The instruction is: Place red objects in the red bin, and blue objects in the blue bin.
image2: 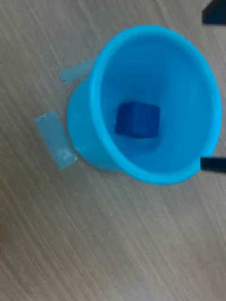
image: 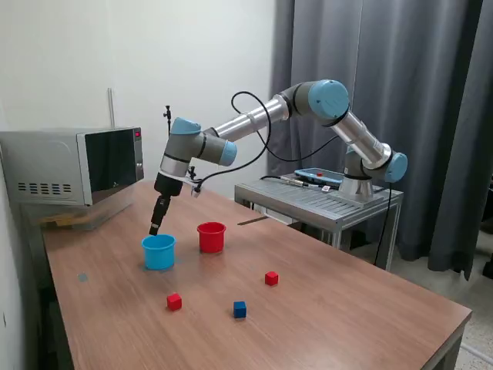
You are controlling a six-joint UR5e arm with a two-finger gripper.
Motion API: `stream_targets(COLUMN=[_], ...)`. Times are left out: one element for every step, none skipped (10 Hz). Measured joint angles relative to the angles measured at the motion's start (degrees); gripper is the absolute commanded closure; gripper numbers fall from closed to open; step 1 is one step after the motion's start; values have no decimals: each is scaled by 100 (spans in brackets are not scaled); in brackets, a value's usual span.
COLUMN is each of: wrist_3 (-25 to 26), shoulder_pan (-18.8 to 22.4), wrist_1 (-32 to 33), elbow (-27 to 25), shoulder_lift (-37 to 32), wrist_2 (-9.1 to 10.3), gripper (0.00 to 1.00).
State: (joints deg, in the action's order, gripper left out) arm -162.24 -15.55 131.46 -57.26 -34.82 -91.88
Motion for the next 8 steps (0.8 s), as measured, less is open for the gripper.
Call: stream_targets(wrist_3=[-11, -19, -22, -55, -177, -413, -670, -858], shoulder_pan=[21, 58, 132, 249, 388, 555, 725, 878], wrist_1=[-7, -61, -265, -585, -944, -1359, -1743, -2034], elbow=[1, 9, 46, 105, 200, 365, 563, 731], shoulder_lift=[-10, -28, -47, -69, -88, -105, -119, -131], wrist_2=[4, 20, 115, 329, 608, 848, 999, 1078], gripper=[0, 0, 0, 0, 0, 0, 0, 0])
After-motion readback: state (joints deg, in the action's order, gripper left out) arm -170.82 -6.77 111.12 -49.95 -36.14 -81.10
